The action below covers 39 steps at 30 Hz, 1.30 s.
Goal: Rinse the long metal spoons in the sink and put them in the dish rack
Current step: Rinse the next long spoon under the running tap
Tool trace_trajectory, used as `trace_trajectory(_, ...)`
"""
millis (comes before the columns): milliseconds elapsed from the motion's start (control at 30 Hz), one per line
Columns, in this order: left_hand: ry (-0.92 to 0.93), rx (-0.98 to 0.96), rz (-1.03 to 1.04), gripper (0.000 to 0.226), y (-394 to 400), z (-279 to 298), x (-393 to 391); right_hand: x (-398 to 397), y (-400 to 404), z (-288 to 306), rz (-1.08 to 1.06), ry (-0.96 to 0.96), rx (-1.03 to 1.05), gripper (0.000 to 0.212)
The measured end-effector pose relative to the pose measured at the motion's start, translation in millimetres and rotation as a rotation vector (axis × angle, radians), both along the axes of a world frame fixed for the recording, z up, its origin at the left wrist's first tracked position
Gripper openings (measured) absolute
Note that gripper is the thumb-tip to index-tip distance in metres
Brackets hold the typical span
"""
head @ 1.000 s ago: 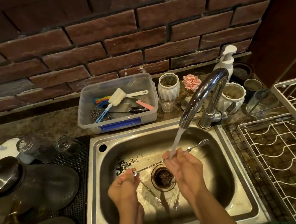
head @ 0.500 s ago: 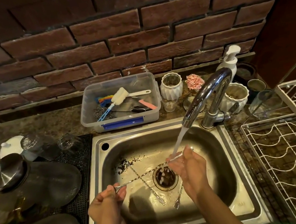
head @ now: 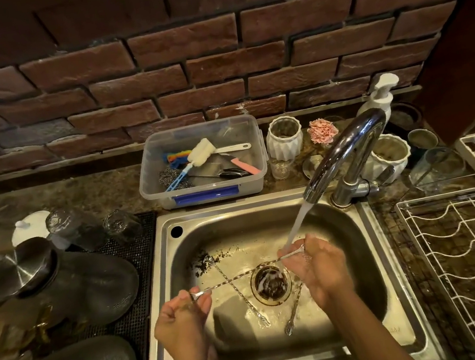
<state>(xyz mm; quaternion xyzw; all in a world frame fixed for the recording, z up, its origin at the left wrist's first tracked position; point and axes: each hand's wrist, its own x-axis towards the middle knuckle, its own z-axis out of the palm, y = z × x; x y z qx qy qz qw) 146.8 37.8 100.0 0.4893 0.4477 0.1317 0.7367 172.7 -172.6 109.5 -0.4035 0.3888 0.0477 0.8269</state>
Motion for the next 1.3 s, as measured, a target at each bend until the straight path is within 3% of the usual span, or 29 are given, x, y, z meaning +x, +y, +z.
trace_trajectory(133, -0.063, -0.137, -0.053, 0.004, -18.5, 6.2, 11.8, -4.4, -11.9, -6.8, 0.005, 0.021, 0.085, 0.024)
trace_trajectory(300, -0.049, -0.307, -0.128, 0.011, -70.3, 13.9, 27.8, -7.6, -21.4, -13.6, -0.037, 0.017, 0.174, 0.02)
trace_trajectory(400, -0.056, -0.312, -0.243, 0.009, -100.2, 14.4, 31.5, -3.9, -25.1, -15.6, 0.008, 0.014, 0.135, 0.022)
trace_trajectory(533, -0.059, -0.251, -0.476, 0.014, -135.2, 11.2, 23.4, -2.9, -21.4, -14.7, 0.22, 0.007, 0.001, 0.037)
trace_trajectory(700, -0.003, -0.283, -0.417, 0.013, -133.3, 6.4, 30.9, -6.7, -28.3, -16.3, 0.284, 0.074, -0.233, 0.03)
trace_trajectory(933, -0.004, -0.327, -0.46, 0.018, -132.9, 4.8, 24.7, -8.9, -32.7, -18.0, 0.118, 0.025, 0.032, 0.008)
trace_trajectory(1033, -0.011, -0.336, -0.511, 0.019, -132.3, 5.6, 23.4, -13.4, -40.3, -20.1, 0.142, -0.005, -0.111, 0.011)
trace_trajectory(1133, 0.002, -0.368, -0.396, 0.012, -120.1, 7.0, 33.4, -15.7, -59.2, -17.8, 0.091, -0.025, -0.242, 0.015)
trace_trajectory(1300, -0.018, -0.428, -0.386, 0.009, -131.3, 10.8, 32.1, -17.3, -66.7, -13.0, 0.051, -0.075, -0.327, 0.016)
